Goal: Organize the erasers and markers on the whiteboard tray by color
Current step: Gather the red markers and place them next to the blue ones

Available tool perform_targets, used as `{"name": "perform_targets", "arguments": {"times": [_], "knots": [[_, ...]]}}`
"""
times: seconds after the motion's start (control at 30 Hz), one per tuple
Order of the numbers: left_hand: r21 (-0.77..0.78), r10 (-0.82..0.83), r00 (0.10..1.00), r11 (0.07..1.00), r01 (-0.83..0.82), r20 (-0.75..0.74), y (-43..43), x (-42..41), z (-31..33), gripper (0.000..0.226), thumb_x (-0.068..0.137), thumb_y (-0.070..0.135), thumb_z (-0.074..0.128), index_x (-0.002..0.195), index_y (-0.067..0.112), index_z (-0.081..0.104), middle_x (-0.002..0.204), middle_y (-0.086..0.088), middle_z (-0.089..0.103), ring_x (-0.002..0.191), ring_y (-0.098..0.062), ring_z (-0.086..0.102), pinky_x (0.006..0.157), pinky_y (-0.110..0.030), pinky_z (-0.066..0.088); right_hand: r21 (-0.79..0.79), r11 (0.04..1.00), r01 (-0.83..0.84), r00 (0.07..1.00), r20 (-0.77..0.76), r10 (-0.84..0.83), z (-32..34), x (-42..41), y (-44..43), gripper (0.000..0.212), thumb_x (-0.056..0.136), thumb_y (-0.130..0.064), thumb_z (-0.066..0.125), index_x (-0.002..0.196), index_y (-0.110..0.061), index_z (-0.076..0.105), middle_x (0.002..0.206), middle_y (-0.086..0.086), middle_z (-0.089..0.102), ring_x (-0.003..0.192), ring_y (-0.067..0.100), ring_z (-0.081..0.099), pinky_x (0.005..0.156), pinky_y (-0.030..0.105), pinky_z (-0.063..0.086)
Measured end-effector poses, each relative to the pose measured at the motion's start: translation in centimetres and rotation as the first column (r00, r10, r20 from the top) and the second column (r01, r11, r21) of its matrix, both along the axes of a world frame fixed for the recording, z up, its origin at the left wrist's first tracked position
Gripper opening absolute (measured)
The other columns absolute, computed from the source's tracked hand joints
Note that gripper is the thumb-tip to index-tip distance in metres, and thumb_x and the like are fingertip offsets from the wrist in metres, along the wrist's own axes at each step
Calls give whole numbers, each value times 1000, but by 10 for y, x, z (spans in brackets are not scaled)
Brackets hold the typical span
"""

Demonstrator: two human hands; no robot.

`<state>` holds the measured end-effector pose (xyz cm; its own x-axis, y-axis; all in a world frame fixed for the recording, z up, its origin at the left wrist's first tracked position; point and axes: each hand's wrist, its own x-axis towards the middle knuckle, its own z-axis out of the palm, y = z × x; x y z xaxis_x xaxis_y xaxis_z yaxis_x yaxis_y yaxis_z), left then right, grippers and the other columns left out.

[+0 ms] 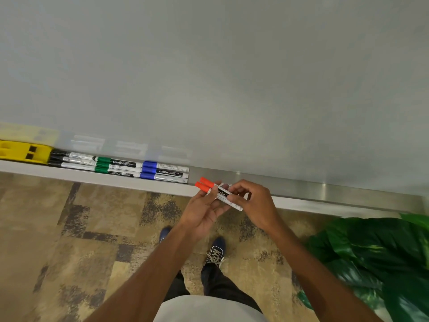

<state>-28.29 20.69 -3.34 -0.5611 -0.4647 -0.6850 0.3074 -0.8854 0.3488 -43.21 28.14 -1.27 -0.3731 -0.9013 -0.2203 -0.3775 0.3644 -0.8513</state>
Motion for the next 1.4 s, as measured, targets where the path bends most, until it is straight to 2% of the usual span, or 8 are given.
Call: {"name": "perform_targets", "arguments": {"times": [0.13, 0.33, 0.63, 0.87, 1.0, 1.07, 1.27, 1.4], "knots": [[-24, -5, 1000, 1000, 6, 23, -3, 2, -3, 23, 100, 10, 55, 120, 0, 59, 120, -22, 71, 107, -35, 72, 80, -44, 62, -17, 999, -31, 998, -46, 30, -3, -4, -3, 10, 86, -23, 75, 95, -22, 77, 87, -10, 70, 78, 1, 61, 65, 9, 43], [-65, 56, 988, 997, -47, 144, -4, 3, -10, 15, 99, 7, 56, 112, 1, 59, 115, -25, 72, 102, -37, 73, 77, -47, 63, 136, 985, -110, 861, -483, 163, -23, -20, -16, 22, 87, -15, 71, 109, -13, 69, 106, 3, 66, 100, 22, 57, 83, 38, 50], [-253, 72, 964, 967, -5, 256, -4, 14, -16, 57, 97, 2, 59, 138, 37, 38, 113, -24, 73, 102, -39, 73, 82, -47, 60, 297, 912, -282, 663, -628, 409, -37, -20, -33, 26, 84, -10, 68, 109, -17, 68, 110, 1, 60, 111, 23, 51, 91, 36, 38], [-297, 34, 967, 954, 44, 252, -5, 22, -10, 47, 97, 2, 59, 132, 30, 47, 109, -20, 75, 103, -39, 73, 89, -53, 58, -35, 968, -250, 667, -730, 146, -14, -13, -22, 14, 83, -13, 72, 96, -12, 67, 91, 3, 63, 87, 23, 58, 73, 35, 47], [-293, 62, 972, 956, 8, 227, -4, 25, -7, 49, 93, 0, 63, 132, 28, 51, 109, -23, 75, 105, -37, 72, 86, -51, 60, -239, 967, 87, 956, -253, -148, 10, 0, -10, 18, 80, -13, 76, 89, -19, 61, 80, -13, 64, 71, 7, 62, 60, 19, 51], [-284, 77, 975, 959, -15, 208, -3, 26, -6, 50, 92, -1, 65, 131, 28, 54, 111, -24, 74, 105, -38, 72, 84, -50, 61, -174, 931, 321, 947, 71, -313, 16, 8, -9, 21, 76, -6, 77, 87, -19, 65, 82, -8, 69, 75, 9, 67, 65, 25, 56], [-271, 159, 977, 955, -117, 140, -1, 19, 3, 53, 90, -5, 65, 134, 25, 56, 114, -27, 72, 106, -40, 71, 81, -46, 61, 245, 725, 644, 398, 701, -591, 17, 34, -5, 14, 81, 2, 73, 92, -6, 70, 95, 22, 70, 89, 32, 69, 73, 40, 53], [-294, 236, 959, 938, -182, 156, -3, 13, 8, 54, 87, -11, 66, 130, 22, 60, 111, -26, 69, 98, -38, 72, 74, -43, 62, 336, 735, 589, 304, 750, -587, 14, 49, -2, 8, 87, -5, 70, 94, -7, 70, 94, 17, 72, 86, 29, 67, 76, 43, 55]]}}
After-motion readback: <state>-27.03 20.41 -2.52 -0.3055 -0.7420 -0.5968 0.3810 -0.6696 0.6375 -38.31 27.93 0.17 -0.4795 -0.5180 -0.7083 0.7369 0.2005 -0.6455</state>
